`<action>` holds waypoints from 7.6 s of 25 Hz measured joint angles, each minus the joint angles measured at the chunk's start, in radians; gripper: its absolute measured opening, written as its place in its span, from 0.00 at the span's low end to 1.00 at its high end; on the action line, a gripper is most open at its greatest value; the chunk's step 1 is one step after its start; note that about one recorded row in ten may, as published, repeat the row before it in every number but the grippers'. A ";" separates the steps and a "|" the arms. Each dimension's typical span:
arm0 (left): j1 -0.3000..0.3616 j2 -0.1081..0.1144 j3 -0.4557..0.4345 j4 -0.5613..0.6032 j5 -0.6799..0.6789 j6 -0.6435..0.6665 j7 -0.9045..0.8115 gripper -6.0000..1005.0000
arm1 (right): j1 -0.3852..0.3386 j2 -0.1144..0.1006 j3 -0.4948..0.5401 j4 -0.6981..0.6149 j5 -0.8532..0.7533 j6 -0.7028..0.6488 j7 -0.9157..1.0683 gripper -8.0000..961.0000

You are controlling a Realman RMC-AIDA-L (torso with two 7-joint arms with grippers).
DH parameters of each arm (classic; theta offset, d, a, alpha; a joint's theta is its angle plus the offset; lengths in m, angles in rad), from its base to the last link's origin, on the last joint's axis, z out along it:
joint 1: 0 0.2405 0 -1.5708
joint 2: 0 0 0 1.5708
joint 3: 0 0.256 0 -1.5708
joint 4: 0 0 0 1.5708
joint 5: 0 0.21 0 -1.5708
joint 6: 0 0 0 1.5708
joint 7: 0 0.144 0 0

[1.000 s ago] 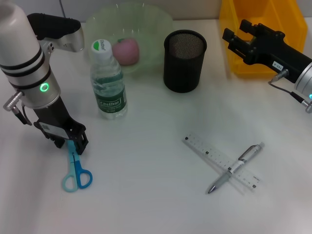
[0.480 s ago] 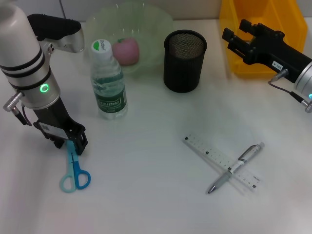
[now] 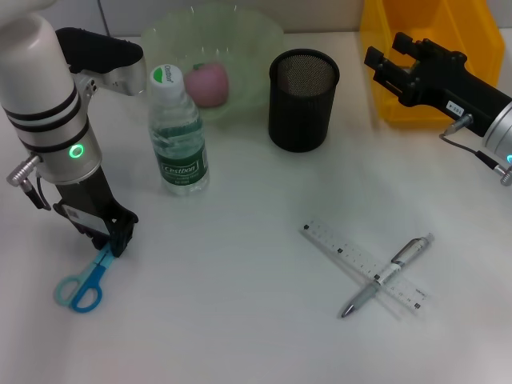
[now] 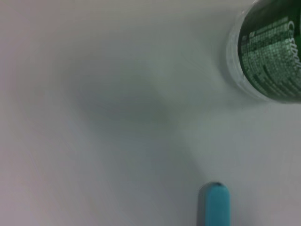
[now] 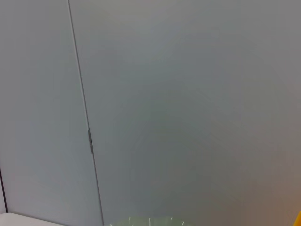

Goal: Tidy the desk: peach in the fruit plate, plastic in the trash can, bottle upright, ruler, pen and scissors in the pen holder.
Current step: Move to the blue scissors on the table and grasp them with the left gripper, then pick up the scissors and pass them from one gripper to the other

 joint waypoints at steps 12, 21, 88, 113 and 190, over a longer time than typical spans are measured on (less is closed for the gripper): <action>-0.008 -0.002 0.009 0.001 -0.001 0.007 0.007 0.22 | 0.000 0.000 0.000 0.002 0.000 0.000 0.000 0.58; -0.011 -0.003 0.027 0.043 -0.001 0.030 0.004 0.22 | 0.001 0.000 0.000 0.002 0.000 0.001 0.000 0.58; 0.457 0.021 -0.594 0.737 -0.972 -0.002 0.529 0.22 | 0.015 0.005 0.022 -0.003 0.026 -0.089 0.032 0.58; 0.449 0.036 -0.607 0.262 -1.295 0.045 0.687 0.22 | 0.006 0.005 0.015 -0.004 0.017 -0.193 0.025 0.58; 0.426 -0.017 -0.631 -0.141 -1.594 0.016 0.661 0.22 | 0.437 0.012 -0.141 0.315 0.185 -0.354 -0.418 0.52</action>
